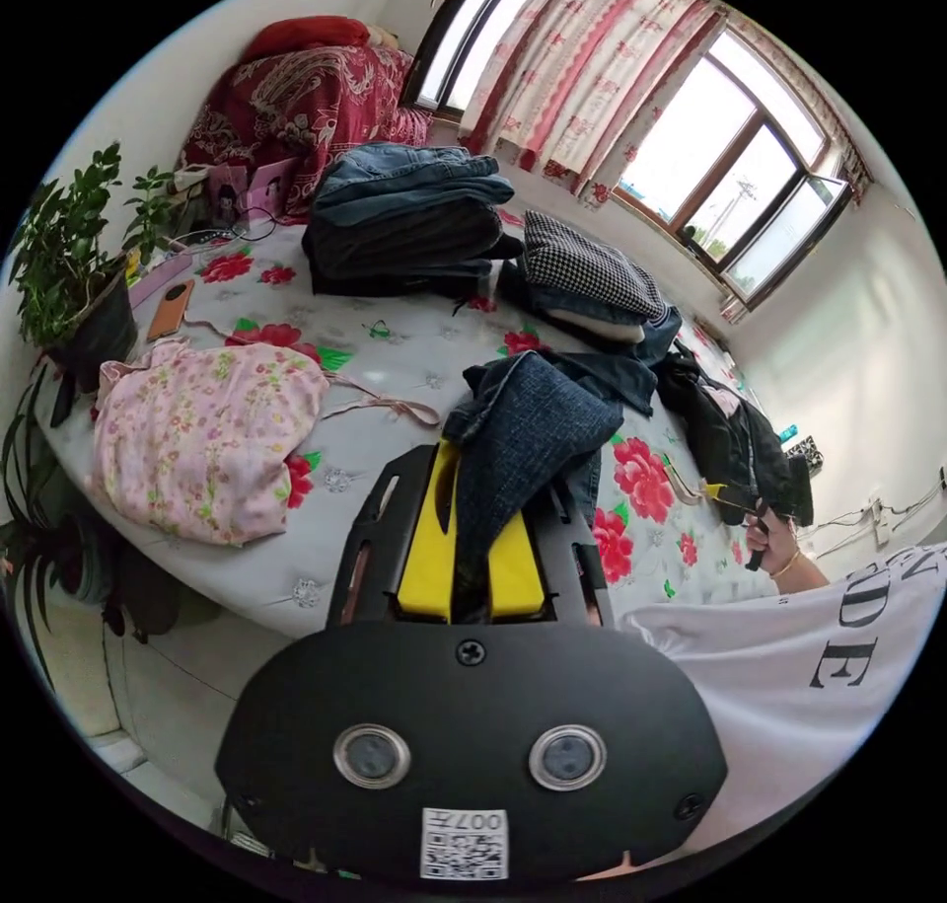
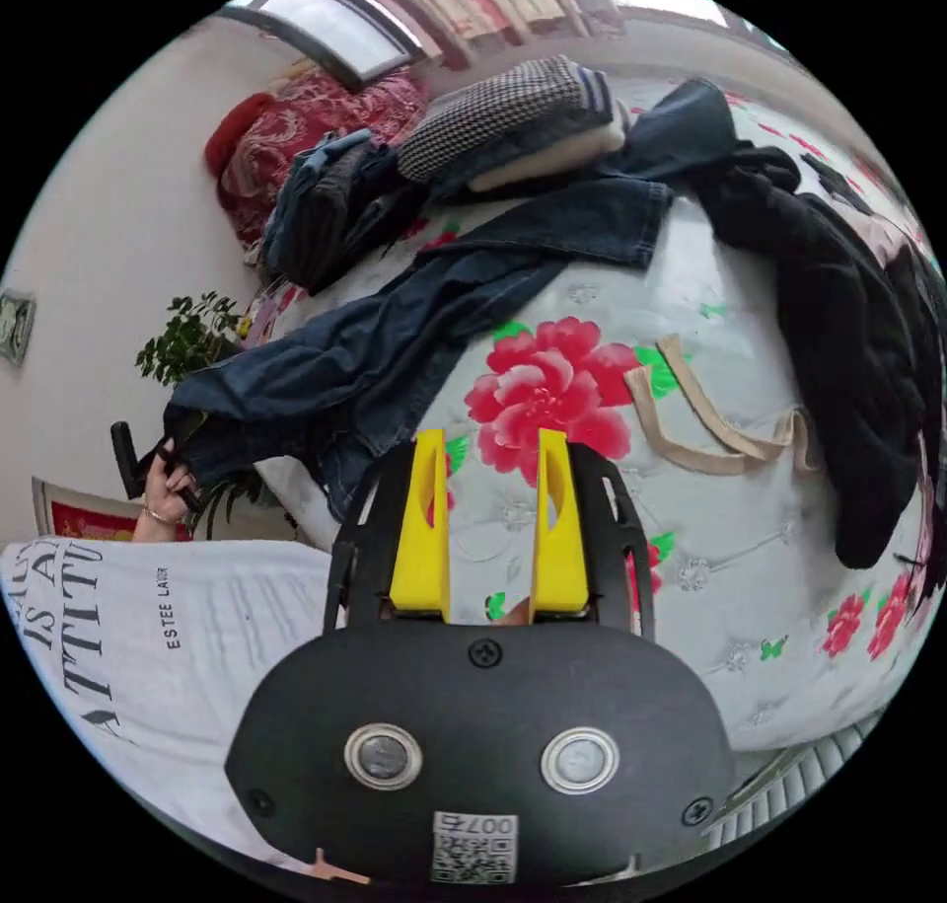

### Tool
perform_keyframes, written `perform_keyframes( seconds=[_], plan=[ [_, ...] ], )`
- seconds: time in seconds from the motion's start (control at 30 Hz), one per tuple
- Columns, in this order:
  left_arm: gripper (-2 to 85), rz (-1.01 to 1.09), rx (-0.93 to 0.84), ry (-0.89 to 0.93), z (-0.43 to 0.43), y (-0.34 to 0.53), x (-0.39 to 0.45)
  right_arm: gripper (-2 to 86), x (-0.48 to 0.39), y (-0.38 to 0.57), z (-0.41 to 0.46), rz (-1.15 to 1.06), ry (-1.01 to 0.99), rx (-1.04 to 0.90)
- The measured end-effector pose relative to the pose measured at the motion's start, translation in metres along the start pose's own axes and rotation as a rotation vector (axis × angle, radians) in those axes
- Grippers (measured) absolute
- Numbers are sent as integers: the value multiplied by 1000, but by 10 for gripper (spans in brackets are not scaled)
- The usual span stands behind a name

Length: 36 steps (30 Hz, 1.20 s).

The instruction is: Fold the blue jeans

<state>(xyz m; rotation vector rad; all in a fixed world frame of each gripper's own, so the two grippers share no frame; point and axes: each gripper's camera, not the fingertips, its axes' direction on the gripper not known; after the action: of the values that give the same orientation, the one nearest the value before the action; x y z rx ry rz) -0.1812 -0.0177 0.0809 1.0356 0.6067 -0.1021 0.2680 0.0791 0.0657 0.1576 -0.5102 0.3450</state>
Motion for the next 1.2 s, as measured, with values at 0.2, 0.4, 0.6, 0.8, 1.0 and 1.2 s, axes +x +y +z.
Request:
perform_keyframes(
  seconds=[0.2,0.4,0.6,0.8,1.0,1.2],
  plan=[
    [0,-47,0,-36,11,-28,11,155,61,-40,-47,131,449,69],
    [-1,-116,-2,-103,11,-48,31,179,103,-102,-8,124,555,-82],
    [-3,-131,20,-179,5,-70,69,91,144,-147,2,182,635,-242],
    [-4,-63,96,-220,-12,-98,103,82,179,-127,-280,559,785,579],
    [-5,-87,98,-227,3,-98,106,107,168,-67,-312,602,777,861],
    [-4,-221,107,-173,7,-93,76,117,128,-89,-83,180,17,461]
  ],
)
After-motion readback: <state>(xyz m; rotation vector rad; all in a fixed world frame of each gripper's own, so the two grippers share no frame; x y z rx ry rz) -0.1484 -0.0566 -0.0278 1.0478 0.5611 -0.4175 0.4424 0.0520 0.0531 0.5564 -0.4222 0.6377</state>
